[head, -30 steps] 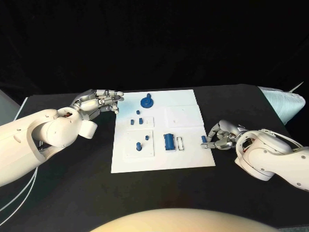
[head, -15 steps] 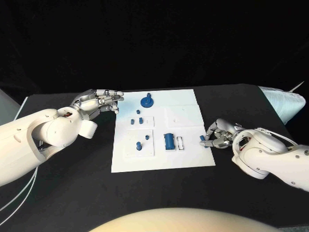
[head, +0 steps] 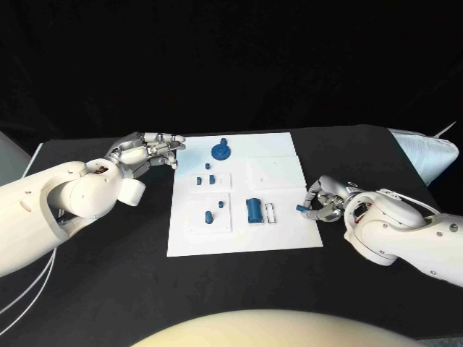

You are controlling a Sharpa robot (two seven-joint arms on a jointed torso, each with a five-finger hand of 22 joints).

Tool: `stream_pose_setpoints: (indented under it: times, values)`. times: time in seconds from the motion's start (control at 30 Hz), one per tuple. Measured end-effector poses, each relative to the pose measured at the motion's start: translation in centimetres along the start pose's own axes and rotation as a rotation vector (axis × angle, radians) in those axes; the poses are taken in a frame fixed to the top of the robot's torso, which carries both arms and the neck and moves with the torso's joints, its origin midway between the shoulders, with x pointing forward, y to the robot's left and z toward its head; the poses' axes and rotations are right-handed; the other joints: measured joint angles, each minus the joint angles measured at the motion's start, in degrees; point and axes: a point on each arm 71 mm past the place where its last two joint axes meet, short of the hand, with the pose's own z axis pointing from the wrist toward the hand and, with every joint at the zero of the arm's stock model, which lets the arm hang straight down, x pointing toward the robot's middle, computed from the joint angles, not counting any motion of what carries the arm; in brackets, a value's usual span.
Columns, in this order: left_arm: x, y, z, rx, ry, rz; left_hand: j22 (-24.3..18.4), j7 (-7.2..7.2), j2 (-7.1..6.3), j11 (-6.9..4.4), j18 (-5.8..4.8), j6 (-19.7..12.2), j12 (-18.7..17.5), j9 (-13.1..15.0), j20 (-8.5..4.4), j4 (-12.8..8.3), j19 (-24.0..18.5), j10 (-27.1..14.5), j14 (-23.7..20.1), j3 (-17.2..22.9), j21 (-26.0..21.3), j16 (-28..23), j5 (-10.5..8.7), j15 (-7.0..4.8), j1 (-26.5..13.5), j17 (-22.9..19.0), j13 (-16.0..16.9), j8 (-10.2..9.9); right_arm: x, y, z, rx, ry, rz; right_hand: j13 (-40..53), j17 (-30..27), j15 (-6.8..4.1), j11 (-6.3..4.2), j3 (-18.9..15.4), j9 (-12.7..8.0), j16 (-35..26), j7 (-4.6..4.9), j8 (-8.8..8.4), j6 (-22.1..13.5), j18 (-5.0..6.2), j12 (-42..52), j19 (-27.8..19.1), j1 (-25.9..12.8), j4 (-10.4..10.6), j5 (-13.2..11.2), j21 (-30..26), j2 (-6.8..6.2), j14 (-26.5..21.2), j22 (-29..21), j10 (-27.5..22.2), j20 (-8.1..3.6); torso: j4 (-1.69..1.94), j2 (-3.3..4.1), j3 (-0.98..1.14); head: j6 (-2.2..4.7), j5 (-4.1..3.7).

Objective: Assemble the parts on the task board

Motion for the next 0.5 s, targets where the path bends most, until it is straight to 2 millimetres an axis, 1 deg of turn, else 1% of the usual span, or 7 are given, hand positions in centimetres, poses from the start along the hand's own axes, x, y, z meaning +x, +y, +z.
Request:
stream_pose_setpoints:
  times: [0.03,0.1,0.17,0.27,0.4,0.43,0.5]
  values:
    - [0.0,0.0,0.0,0.000,0.000,0.000,0.00,0.00,0.00,0.00,0.00,0.00,0.00,0.00,0.00,0.00,0.00,0.00,0.00,0.00,0.00,0.00,0.00,0.00,0.00,0.00,0.00,0.00,0.0,0.0,0.0,-0.001,0.000,-0.002,0.00,0.00,0.00,0.00,0.34,0.00,0.00,0.01,-0.02,-0.01,0.00,0.00,0.00,-0.01,0.09,0.35,0.00,-0.01,0.00,0.00,0.00,0.00,0.00,0.00,0.00,0.01,-0.01]
    - [0.0,0.0,0.0,0.000,0.000,0.000,0.00,0.00,0.00,0.00,0.00,0.00,0.00,0.00,0.00,0.00,0.00,0.00,0.00,0.00,0.00,0.00,0.00,0.00,0.00,0.00,0.00,0.00,0.0,0.1,0.0,-0.004,-0.002,-0.008,0.00,0.00,0.00,0.00,1.65,-0.01,0.00,-0.13,-0.22,0.13,0.00,0.00,0.00,-0.54,0.14,1.67,0.00,-0.54,0.00,0.00,0.00,0.00,-0.01,0.00,0.00,0.05,-0.05]
    - [0.0,0.0,0.0,-0.001,0.000,0.000,0.00,0.00,0.00,0.00,0.00,0.00,0.00,0.00,0.00,0.00,0.00,0.00,0.00,0.00,0.00,0.00,0.00,0.00,0.00,0.00,0.00,0.00,0.1,0.3,-0.1,-0.007,-0.003,-0.013,0.00,0.00,0.00,0.00,3.05,-0.09,0.00,-0.31,-0.35,0.31,0.00,0.00,0.00,-1.09,0.38,3.94,0.23,-1.08,0.00,0.00,0.00,0.00,-0.01,0.00,0.00,0.08,-0.05]
    - [0.0,0.0,0.0,-0.001,0.000,0.000,0.00,0.00,0.00,0.00,0.00,0.00,0.00,0.00,0.00,0.00,0.00,0.00,0.00,0.00,0.00,0.00,0.00,0.00,0.00,-0.01,0.00,0.00,0.1,0.3,-0.2,-0.008,-0.007,-0.018,0.00,0.00,0.00,0.00,4.28,-0.11,0.00,-0.31,-0.28,0.31,0.00,0.00,0.00,-2.03,0.76,5.99,0.50,-1.78,0.00,0.00,0.00,0.00,-0.01,0.00,0.00,0.09,-0.07]
    - [-0.1,0.0,-0.1,-0.001,-0.001,0.001,0.00,0.00,0.00,0.00,0.00,0.00,0.00,0.00,0.00,0.00,0.00,0.00,0.00,0.00,0.00,0.00,0.00,0.00,0.00,-0.01,0.01,0.00,0.3,0.6,-0.7,-0.013,-0.004,-0.008,-0.01,0.00,0.00,0.00,6.15,-0.22,0.00,-0.54,0.08,0.52,-0.06,0.00,0.00,-4.26,0.94,8.87,1.55,-1.64,0.00,0.00,0.00,0.00,-0.02,0.01,-0.01,0.09,-0.07]
    - [-0.1,0.0,-0.1,-0.001,-0.001,0.001,0.00,0.00,0.00,0.00,0.00,0.00,0.00,0.00,0.00,0.00,0.00,0.00,0.00,0.00,0.00,0.00,0.00,0.00,0.00,-0.01,0.01,0.00,0.4,0.7,-0.8,-0.016,-0.001,-0.003,-0.01,0.00,0.00,0.00,6.46,-0.21,0.00,-0.56,0.11,0.53,-0.57,0.00,0.00,-4.42,0.93,9.19,1.72,-1.48,0.00,0.00,0.00,0.00,-0.02,0.01,0.00,0.09,-0.07]
    - [-0.1,0.0,-0.1,-0.001,-0.002,0.001,0.01,0.00,0.00,0.00,0.00,0.00,0.00,0.01,0.00,0.00,0.00,0.00,0.00,0.00,0.00,0.00,0.00,0.00,0.00,-0.01,0.01,0.00,0.4,1.2,-1.1,-0.024,0.003,0.014,-0.01,0.00,-0.34,-0.23,7.45,0.08,0.00,-0.57,0.39,0.52,-0.89,0.00,0.00,-5.54,0.96,9.98,2.19,-1.10,-0.08,-0.01,-0.18,0.00,-0.03,0.01,0.00,0.09,-0.04]
